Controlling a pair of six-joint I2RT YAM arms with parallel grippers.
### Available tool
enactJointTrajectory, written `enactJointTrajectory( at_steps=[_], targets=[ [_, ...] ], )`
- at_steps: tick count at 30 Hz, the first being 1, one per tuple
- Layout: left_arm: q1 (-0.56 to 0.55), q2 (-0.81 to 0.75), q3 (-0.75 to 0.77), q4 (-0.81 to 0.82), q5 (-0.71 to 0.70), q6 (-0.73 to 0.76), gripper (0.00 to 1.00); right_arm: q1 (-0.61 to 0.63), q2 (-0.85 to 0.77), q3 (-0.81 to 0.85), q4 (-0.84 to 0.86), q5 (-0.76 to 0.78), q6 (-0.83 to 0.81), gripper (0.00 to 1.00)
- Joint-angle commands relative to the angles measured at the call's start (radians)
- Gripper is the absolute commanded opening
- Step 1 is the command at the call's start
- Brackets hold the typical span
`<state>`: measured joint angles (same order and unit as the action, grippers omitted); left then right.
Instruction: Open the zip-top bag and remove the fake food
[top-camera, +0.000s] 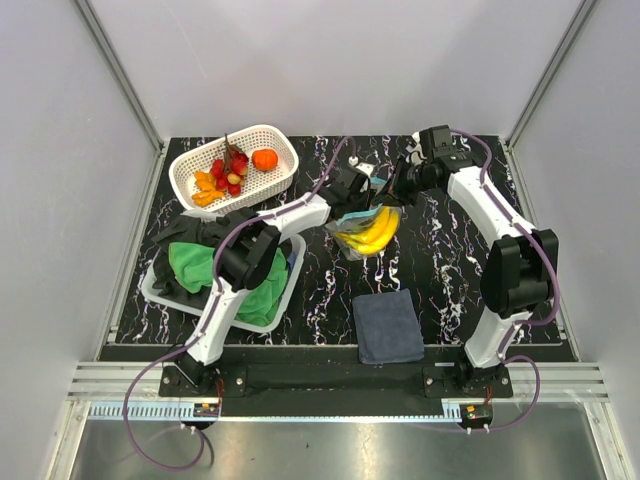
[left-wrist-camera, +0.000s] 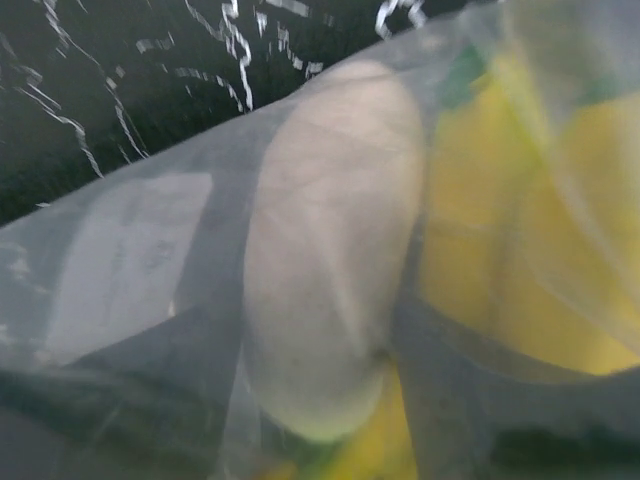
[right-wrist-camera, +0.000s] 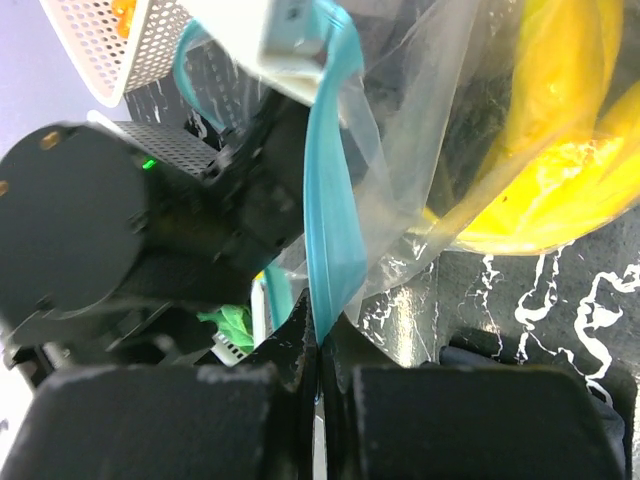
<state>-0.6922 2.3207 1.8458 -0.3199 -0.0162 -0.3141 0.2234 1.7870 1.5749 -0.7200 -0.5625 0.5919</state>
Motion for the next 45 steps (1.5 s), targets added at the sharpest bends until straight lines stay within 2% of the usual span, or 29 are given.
enactJointTrajectory(
  at_steps=[1, 2, 6, 7, 10, 18, 24, 35, 42, 45],
  targets=[
    [0.006, 0.049, 0.044, -0.022, 0.034, 0.020, 0.65, -0.006, 0.000, -0.013, 0.025, -0.027, -0.014, 0.00],
    [0.010, 0.051, 0.056, -0.028, 0.039, 0.023, 0.65, -0.006, 0.000, -0.015, 0.027, -0.027, -0.015, 0.00],
    [0.020, 0.025, 0.066, -0.068, 0.055, 0.024, 0.48, -0.007, -0.003, -0.012, 0.027, -0.027, -0.017, 0.00],
    [0.020, -0.003, 0.063, -0.070, 0.055, 0.027, 0.38, -0.007, -0.006, -0.012, 0.027, -0.025, -0.017, 0.00],
    [0.020, -0.070, 0.050, -0.082, 0.082, 0.020, 0.23, -0.007, -0.020, -0.016, 0.027, -0.016, -0.026, 0.00],
    [0.020, -0.230, 0.013, -0.128, 0.229, -0.062, 0.05, -0.007, -0.089, -0.070, 0.025, 0.035, -0.076, 0.00],
    [0.020, -0.306, 0.007, -0.165, 0.309, -0.095, 0.00, -0.007, -0.141, -0.115, 0.022, 0.081, -0.109, 0.00],
    [0.022, -0.397, -0.017, -0.186, 0.487, -0.120, 0.00, -0.051, -0.222, -0.156, 0.024, 0.144, -0.103, 0.00],
    [0.023, -0.423, -0.054, -0.206, 0.559, -0.083, 0.00, -0.070, -0.236, -0.151, 0.007, 0.153, -0.106, 0.00],
    [0.022, -0.449, -0.069, -0.167, 0.613, -0.053, 0.00, -0.070, -0.233, -0.167, 0.008, 0.139, -0.106, 0.00]
  ],
)
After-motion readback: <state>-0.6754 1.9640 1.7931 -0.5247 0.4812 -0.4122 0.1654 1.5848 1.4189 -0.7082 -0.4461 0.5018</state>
